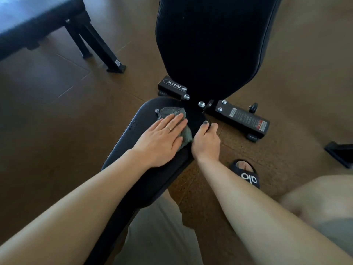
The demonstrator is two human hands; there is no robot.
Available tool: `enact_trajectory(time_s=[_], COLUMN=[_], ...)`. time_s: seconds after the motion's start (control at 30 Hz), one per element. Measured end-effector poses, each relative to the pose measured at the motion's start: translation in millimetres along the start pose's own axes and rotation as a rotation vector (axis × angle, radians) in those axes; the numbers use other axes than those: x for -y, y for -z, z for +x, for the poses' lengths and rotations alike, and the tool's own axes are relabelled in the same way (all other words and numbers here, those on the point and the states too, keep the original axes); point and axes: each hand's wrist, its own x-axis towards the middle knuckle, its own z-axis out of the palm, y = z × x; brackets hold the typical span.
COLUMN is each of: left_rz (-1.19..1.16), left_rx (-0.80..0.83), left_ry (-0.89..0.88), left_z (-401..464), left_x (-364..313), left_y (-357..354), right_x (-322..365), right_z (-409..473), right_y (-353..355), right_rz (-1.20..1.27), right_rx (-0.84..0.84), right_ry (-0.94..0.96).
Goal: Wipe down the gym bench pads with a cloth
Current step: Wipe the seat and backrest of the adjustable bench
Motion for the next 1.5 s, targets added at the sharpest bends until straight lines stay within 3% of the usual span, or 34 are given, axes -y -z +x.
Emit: enact_trajectory(time_s=[0.3,0.67,0.93,1.3,1.5], left_rz=[-0.059,-0.311,-0.315,-0.178,-0.206], left_rx=[-0.048,-0.107,-0.099,-0.022,-0.091], left_ry=[0.100,0.597,0.651,0.530,0.569], left_z=[47.6,-62.3,-130.1,24.9,-44.6], left_x=[19.6,42.2,21.6,42.3,37.8], left_y=[7.9,2.9,-8.6,12.9,1.9], right_x=[-3.0,-0.3,0.4,-7.3,-4.2], right_z=[3.1,3.5,0.1,7.3,5.8], right_y=[-7.6,-2.9,1.0,-9.1,-9.2], right_rz=[0.041,0.022,0.045,0.042,0.048], right_rx=[-0.049,-0.002,0.021,-0.044,-0.055], right_ry=[0.011,-0.003,0.010,0.023,-0.007])
